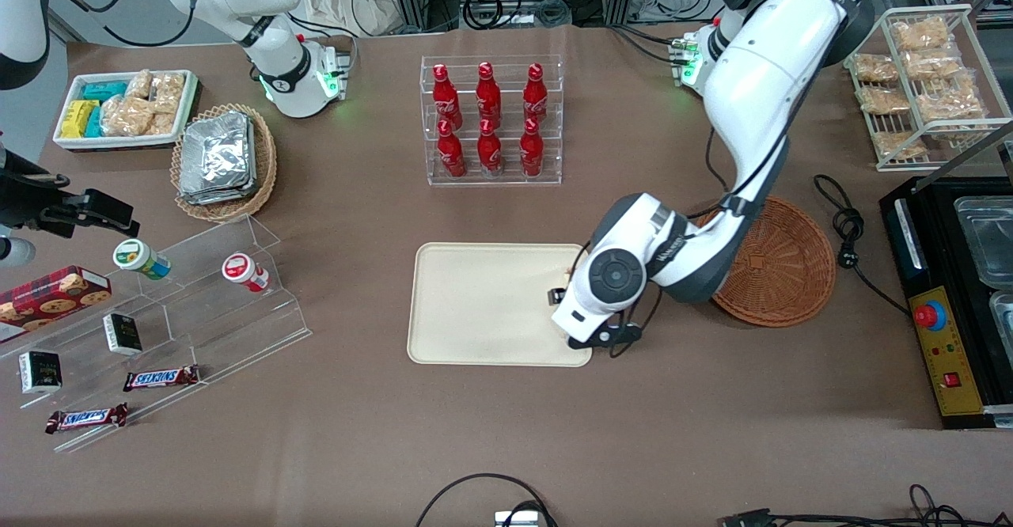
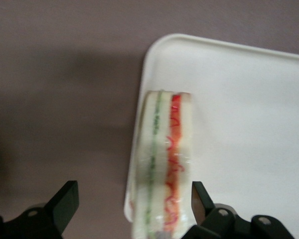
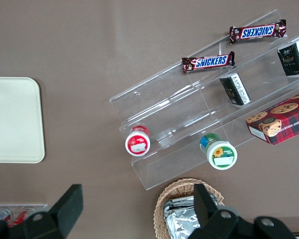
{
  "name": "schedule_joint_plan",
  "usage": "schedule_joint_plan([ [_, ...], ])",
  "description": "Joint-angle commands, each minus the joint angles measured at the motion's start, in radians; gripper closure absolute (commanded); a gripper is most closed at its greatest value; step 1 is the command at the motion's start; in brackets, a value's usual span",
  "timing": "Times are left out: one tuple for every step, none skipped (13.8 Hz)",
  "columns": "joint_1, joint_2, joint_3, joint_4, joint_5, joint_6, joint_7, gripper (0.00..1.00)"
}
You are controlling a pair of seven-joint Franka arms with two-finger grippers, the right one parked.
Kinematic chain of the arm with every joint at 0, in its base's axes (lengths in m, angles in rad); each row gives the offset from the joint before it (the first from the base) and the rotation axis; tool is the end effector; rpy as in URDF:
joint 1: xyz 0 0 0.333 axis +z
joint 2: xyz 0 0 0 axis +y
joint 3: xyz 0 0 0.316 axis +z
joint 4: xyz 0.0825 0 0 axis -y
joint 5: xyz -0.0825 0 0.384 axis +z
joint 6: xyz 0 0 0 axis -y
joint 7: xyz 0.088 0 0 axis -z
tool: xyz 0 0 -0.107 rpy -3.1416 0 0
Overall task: Place sandwich from basket to tray
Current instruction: 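Lower the sandwich onto the tray and open the left gripper, then raise the left gripper away from the tray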
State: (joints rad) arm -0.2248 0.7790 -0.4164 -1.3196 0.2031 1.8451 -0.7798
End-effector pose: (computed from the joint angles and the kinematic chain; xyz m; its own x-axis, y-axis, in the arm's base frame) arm 0.6188 -0.3603 0.2828 0.9667 0.1476 -0.2090 0.1388 -0.9887 -0.0561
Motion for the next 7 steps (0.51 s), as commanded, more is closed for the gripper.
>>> schedule_joint_plan([
  [0.042,-0.110,-0.002,-0.041,0.018,-0.119,-0.003,0.00],
  [0.088,-0.166,-0.005,-0.112,0.013,-0.095,-0.001,0.00],
  [0.123,-0.241,-0.010,-0.223,0.012,-0.024,0.002,0.00],
  [0.140,-0.330,-0.010,-0.362,0.009,0.067,0.002,0.00],
  [0.151,-0.433,-0.010,-0.527,0.006,0.179,0.002,0.00],
  [0.162,-0.520,-0.010,-0.664,0.004,0.277,0.002,0.00],
  [0.171,-0.580,-0.008,-0.750,-0.001,0.334,0.002,0.00],
])
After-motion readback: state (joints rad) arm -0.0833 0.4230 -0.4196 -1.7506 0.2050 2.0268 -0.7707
